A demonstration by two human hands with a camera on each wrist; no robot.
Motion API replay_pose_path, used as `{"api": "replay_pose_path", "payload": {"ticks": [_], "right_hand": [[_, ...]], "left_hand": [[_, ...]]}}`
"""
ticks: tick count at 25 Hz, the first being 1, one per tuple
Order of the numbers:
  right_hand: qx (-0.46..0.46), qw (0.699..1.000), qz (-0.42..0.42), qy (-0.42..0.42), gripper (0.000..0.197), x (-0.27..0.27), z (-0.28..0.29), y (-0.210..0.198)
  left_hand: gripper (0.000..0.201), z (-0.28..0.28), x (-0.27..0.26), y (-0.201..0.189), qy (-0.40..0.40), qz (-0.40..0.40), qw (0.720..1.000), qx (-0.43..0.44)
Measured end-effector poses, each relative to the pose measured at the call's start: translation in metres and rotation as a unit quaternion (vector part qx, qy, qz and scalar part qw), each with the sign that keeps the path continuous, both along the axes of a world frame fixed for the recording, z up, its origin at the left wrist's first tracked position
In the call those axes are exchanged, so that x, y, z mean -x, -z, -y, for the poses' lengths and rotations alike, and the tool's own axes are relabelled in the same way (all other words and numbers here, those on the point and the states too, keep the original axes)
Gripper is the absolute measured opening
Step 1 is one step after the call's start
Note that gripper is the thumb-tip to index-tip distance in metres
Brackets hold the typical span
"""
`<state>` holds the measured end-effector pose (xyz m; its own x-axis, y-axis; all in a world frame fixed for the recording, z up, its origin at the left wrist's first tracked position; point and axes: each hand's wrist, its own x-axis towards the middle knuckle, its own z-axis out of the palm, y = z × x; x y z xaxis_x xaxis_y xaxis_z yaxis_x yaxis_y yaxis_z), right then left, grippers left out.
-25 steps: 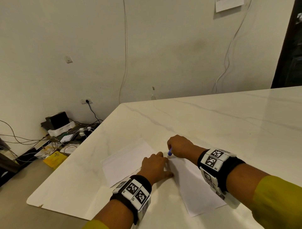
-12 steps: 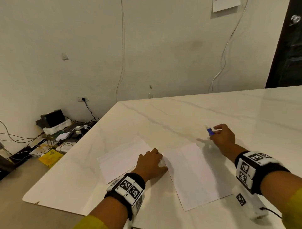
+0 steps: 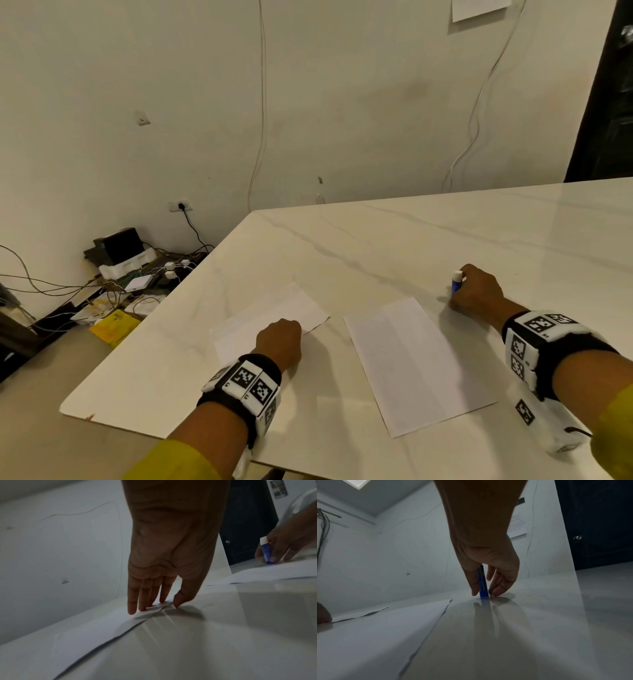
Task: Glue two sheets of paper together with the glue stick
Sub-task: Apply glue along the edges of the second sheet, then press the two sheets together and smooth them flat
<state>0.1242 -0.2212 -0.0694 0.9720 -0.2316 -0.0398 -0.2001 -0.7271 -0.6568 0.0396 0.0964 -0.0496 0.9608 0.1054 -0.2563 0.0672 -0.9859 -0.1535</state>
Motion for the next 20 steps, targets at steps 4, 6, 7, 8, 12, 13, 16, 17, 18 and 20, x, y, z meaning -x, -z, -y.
{"api": "replay_pose_path", "payload": {"ticks": [4, 6, 7, 8, 12, 13, 16, 17, 18, 20], "right_hand": [[-0.012, 0.999, -0.039, -0.005, 0.068, -0.001, -0.001, -0.007], [-0.032, 0.998, -0.051, -0.002, 0.094, 0.001, -0.003, -0.012], [-0.039, 0.998, -0.048, -0.005, 0.107, 0.004, -0.003, -0.015], [-0.029, 0.999, -0.037, -0.011, 0.117, 0.007, -0.002, -0.018], [0.109, 0.993, 0.044, -0.016, 0.128, 0.016, -0.001, -0.036], [0.129, 0.988, 0.09, -0.014, 0.122, 0.02, -0.004, -0.041], [0.014, 0.951, 0.305, -0.052, 0.061, 0.025, -0.02, -0.051], [-0.054, 0.95, 0.296, -0.08, 0.037, 0.026, -0.028, -0.057], [-0.112, 0.964, 0.21, -0.121, 0.031, 0.028, -0.04, -0.062], [-0.161, 0.959, -0.074, -0.221, 0.044, 0.036, -0.065, -0.065]], "left_hand": [[0.027, -0.001, 0.003, -0.001, 0.048, 0.046, 0.997, -0.049], [0.024, 0.0, 0.005, -0.002, 0.066, 0.05, 0.994, -0.068], [0.022, 0.001, 0.006, -0.002, 0.072, 0.051, 0.993, -0.076], [0.022, 0.003, 0.006, -0.003, 0.076, 0.055, 0.992, -0.08], [0.026, 0.008, 0.008, -0.001, 0.076, 0.07, 0.991, -0.08], [0.026, 0.01, 0.008, -0.002, 0.074, 0.07, 0.992, -0.076], [0.026, 0.02, 0.008, -0.009, 0.07, 0.076, 0.993, -0.056], [0.027, 0.026, 0.008, -0.014, 0.07, 0.086, 0.993, -0.045], [0.027, 0.035, 0.008, -0.019, 0.072, 0.097, 0.992, -0.029], [0.025, 0.058, 0.01, -0.028, 0.079, 0.122, 0.989, 0.02]]}}
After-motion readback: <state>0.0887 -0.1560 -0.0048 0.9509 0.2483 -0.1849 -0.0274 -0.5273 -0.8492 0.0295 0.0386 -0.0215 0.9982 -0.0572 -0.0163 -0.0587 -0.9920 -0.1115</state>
